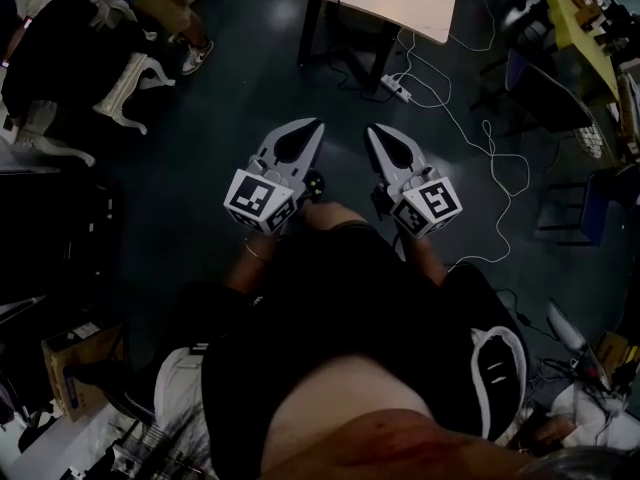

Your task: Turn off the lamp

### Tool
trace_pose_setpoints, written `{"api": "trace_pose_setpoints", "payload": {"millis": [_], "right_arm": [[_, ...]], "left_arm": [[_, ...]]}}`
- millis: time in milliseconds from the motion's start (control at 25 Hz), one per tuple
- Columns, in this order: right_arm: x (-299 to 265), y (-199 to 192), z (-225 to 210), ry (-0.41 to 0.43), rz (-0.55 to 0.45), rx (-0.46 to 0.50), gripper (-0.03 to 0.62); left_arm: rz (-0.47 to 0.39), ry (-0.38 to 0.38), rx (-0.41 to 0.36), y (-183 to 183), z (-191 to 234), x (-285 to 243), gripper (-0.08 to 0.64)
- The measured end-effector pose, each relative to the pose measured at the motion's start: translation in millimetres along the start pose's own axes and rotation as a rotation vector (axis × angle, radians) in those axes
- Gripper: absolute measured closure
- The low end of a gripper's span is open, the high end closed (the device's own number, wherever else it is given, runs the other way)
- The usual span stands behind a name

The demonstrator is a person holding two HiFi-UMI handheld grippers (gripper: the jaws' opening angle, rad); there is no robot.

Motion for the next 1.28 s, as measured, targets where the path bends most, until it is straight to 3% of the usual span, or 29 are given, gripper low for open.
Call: {"api": "trace_pose_setpoints", "payload": {"millis": [360,1280], "right_arm": [[-29,-12,-13,-0.001,-0.009,-0.036,0.592],[-111,-13,-66,-0.087,-0.05,-0.043,0.592]], "left_arm": [[0.017,0.023,-0.003,-1,30,-4,0.552],[0.052,-0.07,0.008,3,116,-75,0.552]]}}
Point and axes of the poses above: the fingertips, and each gripper's own axes: x backward along the fingers, z to its left, y out of its top, the point moved 9 cm from there along x, backward along the fingers, and after that the axes turned 10 degrees about -z, right-handed, at the moved point
